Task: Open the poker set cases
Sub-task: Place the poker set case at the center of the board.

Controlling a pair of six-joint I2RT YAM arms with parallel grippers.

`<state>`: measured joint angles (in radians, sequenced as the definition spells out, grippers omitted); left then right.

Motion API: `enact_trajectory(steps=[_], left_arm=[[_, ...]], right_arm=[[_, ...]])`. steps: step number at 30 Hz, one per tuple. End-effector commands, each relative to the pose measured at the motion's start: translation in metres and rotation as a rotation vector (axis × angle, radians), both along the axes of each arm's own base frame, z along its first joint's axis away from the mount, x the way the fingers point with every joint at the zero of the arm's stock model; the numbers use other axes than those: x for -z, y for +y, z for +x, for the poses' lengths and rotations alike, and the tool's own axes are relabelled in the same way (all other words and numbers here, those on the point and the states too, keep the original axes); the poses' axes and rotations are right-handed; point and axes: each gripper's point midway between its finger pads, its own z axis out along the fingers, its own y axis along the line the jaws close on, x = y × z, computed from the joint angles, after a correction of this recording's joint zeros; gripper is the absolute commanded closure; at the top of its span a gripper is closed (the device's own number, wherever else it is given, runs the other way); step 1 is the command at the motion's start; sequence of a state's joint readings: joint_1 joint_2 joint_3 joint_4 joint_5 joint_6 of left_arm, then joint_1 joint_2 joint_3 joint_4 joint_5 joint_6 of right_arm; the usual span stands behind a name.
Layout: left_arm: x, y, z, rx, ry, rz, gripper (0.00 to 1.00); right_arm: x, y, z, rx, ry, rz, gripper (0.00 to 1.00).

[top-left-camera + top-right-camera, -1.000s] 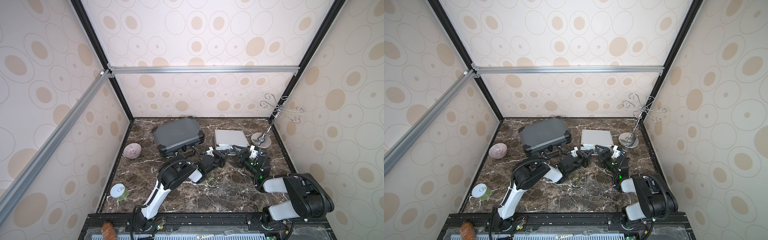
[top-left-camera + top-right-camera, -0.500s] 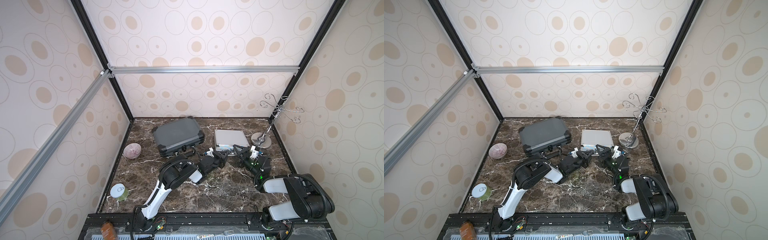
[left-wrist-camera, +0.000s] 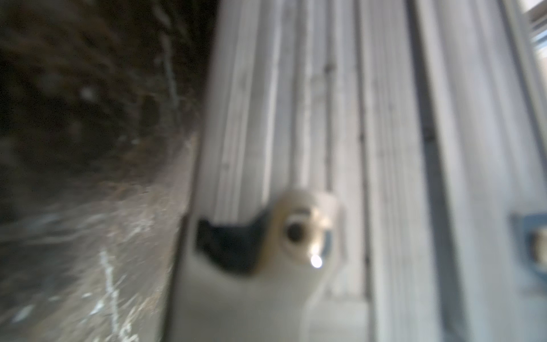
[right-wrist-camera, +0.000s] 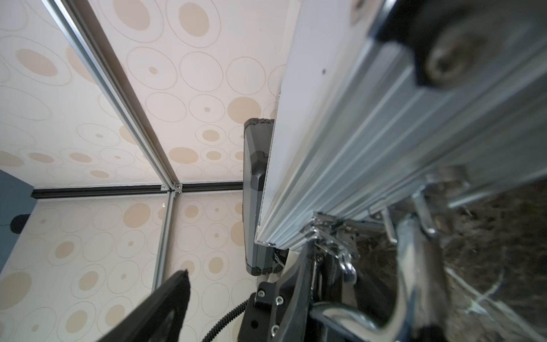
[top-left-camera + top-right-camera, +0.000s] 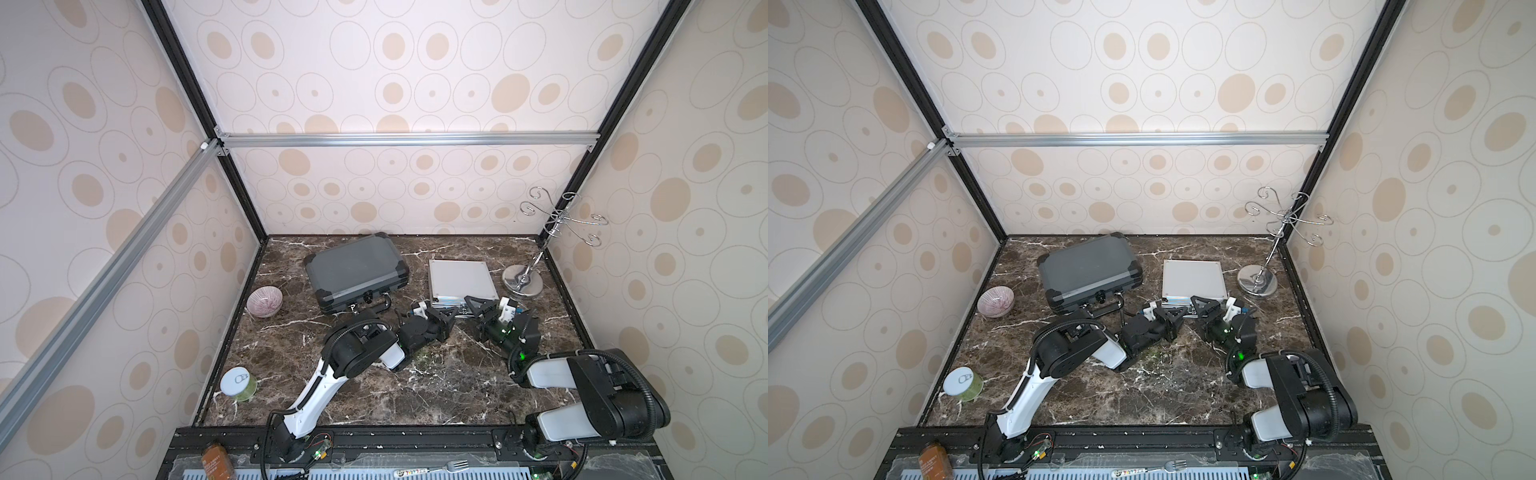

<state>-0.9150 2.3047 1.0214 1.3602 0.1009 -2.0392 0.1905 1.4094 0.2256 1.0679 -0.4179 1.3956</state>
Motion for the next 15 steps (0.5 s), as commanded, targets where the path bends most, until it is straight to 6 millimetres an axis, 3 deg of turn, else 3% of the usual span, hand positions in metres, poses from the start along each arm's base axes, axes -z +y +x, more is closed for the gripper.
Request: enact_trajectory(steps=[1,8,13,15], left_arm=[[-0.008,-0.002,-0.004,0.015,0.023,-0.079,1.0],[0.014,0.001,-0.006,0.017,0.053,-0.046,1.0],[0.03,0.002,-0.011,0.026,0.07,-0.017,1.0],[0.035,0.003,-0.013,0.036,0.076,-0.004,0.93]], right_arm=[[-0.023,0.006,-0.005,-0.06,-0.101,-0.102,0.1],[0.009,-0.017,-0.036,-0.061,0.013,-0.38,0.04],[0.016,-0.031,-0.047,-0.063,0.036,-0.506,0.02],[0.014,-0.031,-0.047,-0.084,0.031,-0.542,0.02]])
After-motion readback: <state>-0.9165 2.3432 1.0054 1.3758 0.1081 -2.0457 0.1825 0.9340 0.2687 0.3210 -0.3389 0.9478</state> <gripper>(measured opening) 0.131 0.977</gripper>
